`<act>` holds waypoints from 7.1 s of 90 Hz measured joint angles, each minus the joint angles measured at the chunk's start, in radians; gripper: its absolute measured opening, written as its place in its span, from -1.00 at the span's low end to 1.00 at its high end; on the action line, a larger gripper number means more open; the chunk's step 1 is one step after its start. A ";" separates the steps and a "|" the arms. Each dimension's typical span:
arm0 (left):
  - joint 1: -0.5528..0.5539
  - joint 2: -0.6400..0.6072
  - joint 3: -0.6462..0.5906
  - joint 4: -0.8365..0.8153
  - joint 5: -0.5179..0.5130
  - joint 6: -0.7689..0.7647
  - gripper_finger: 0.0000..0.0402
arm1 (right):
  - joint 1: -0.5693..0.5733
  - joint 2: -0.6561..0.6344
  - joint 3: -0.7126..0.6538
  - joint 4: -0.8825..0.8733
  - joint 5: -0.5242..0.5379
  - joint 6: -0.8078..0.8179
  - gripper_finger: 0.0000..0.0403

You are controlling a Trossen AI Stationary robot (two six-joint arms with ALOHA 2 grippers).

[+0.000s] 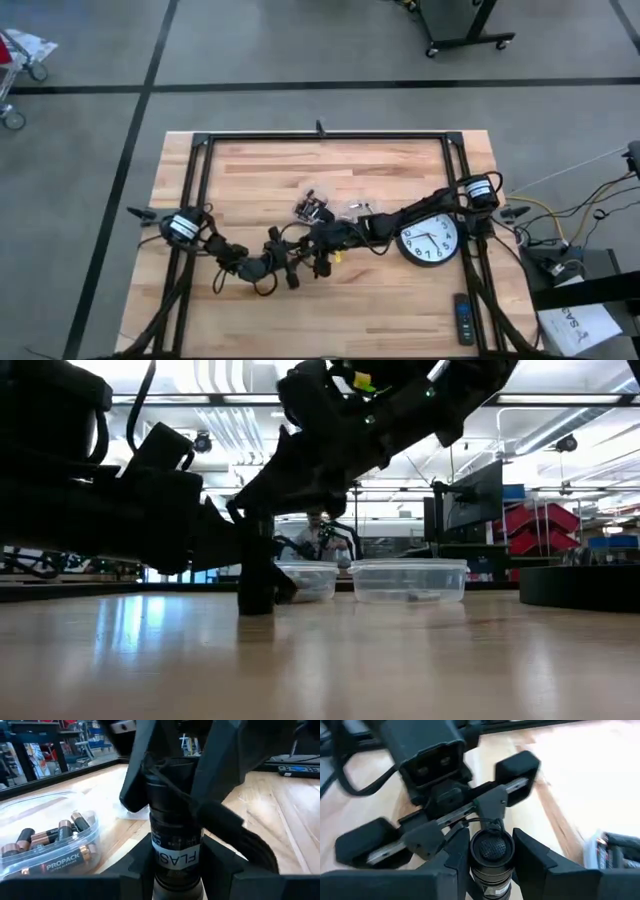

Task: Insert battery
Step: Close the black flashlight cover

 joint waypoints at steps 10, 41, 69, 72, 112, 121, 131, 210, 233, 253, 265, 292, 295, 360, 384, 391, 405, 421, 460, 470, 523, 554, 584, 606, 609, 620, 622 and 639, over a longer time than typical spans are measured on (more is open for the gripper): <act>0.006 0.001 0.013 -0.004 -0.029 0.005 -0.50 | 0.024 0.001 -0.001 -0.006 0.151 0.143 -0.43; 0.010 0.000 0.024 -0.023 -0.031 0.018 -0.50 | 0.057 -0.003 0.024 -0.033 0.214 0.198 -0.38; 0.010 -0.001 0.067 -0.053 0.118 0.084 -0.50 | 0.033 -0.074 0.234 -0.524 -0.062 -0.108 -0.03; 0.011 -0.001 0.078 -0.057 0.141 0.095 -0.50 | 0.033 -0.074 0.264 -0.583 -0.110 -0.164 -0.01; 0.012 0.035 0.215 -0.137 0.246 0.118 -0.50 | 0.044 -0.082 0.377 -0.906 -0.324 -0.463 -0.07; 0.012 0.063 0.239 -0.125 0.246 0.108 -0.50 | 0.049 -0.082 0.377 -0.933 -0.328 -0.473 -0.12; 0.012 0.082 0.255 -0.115 0.253 0.097 -0.50 | 0.059 -0.091 0.377 -0.956 -0.330 -0.485 -0.18; 0.017 0.110 0.295 -0.121 0.277 0.092 -0.50 | 0.089 -0.087 0.377 -0.985 -0.305 -0.642 -0.46; 0.017 0.110 0.295 -0.121 0.277 0.092 -0.50 | 0.089 -0.080 0.377 -0.985 -0.312 -0.617 -0.36; 0.019 0.110 0.295 -0.120 0.275 0.091 -0.50 | 0.087 -0.080 0.376 -0.985 -0.313 -0.633 -0.28; 0.019 0.110 0.295 -0.120 0.275 0.091 -0.50 | 0.087 -0.080 0.375 -0.984 -0.313 -0.643 -0.32; 0.019 0.110 0.295 -0.120 0.275 0.091 -0.49 | 0.080 -0.082 0.363 -0.968 -0.315 -0.644 -0.51; 0.019 0.110 0.295 -0.120 0.275 0.091 -0.49 | 0.080 -0.082 0.360 -0.965 -0.315 -0.644 -0.52; 0.019 0.110 0.294 -0.120 0.274 0.091 -0.50 | 0.072 -0.081 0.351 -0.969 -0.316 -0.641 -0.35; 0.019 0.110 0.294 -0.117 0.274 0.092 -0.50 | 0.072 -0.081 0.331 -0.934 -0.320 -0.625 -0.49; 0.019 0.110 0.294 -0.116 0.274 0.091 -0.50 | 0.072 -0.082 0.328 -0.926 -0.319 -0.605 -0.50; 0.019 0.110 0.294 -0.116 0.273 0.092 -0.49 | 0.072 -0.066 0.328 -0.922 -0.316 -0.531 -0.45; 0.019 0.110 0.294 -0.117 0.272 0.092 -0.50 | 0.072 -0.035 0.330 -0.925 -0.316 -0.414 -0.47; 0.018 0.110 0.292 -0.117 0.268 0.088 -0.49 | 0.074 -0.031 0.329 -0.919 -0.290 -0.027 -0.49; 0.019 0.110 0.291 -0.117 0.264 0.082 -0.50 | 0.074 -0.031 0.329 -0.918 -0.280 0.095 -0.52; 0.053 0.101 0.266 -0.144 0.266 0.092 -0.50 | 0.078 -0.076 0.324 -0.945 -0.193 0.623 -0.39; 0.053 0.098 0.262 -0.148 0.287 0.099 -0.49 | 0.053 -0.186 0.323 -1.030 -0.220 0.167 -0.03; 0.053 0.092 0.262 -0.149 0.299 0.080 -0.49 | 0.067 -0.149 0.325 -0.983 -0.279 -0.382 -0.03; 0.053 0.091 0.262 -0.150 0.300 0.038 -0.50 | 0.067 -0.126 0.326 -0.963 -0.309 -0.603 -0.08; 0.053 0.091 0.263 -0.150 0.300 0.033 -0.50 | 0.067 -0.126 0.326 -0.963 -0.310 -0.630 -0.08; 0.052 0.092 0.290 -0.174 0.301 0.023 -0.48 | 0.067 -0.126 0.326 -0.962 -0.313 -0.704 -0.08; 0.051 0.092 0.300 -0.189 0.301 0.023 -0.48 | 0.067 -0.127 0.326 -0.962 -0.313 -0.710 -0.08; 0.051 0.092 0.398 -0.401 0.301 -0.002 -0.49 | 0.064 -0.127 0.327 -0.977 -0.329 -0.727 -0.08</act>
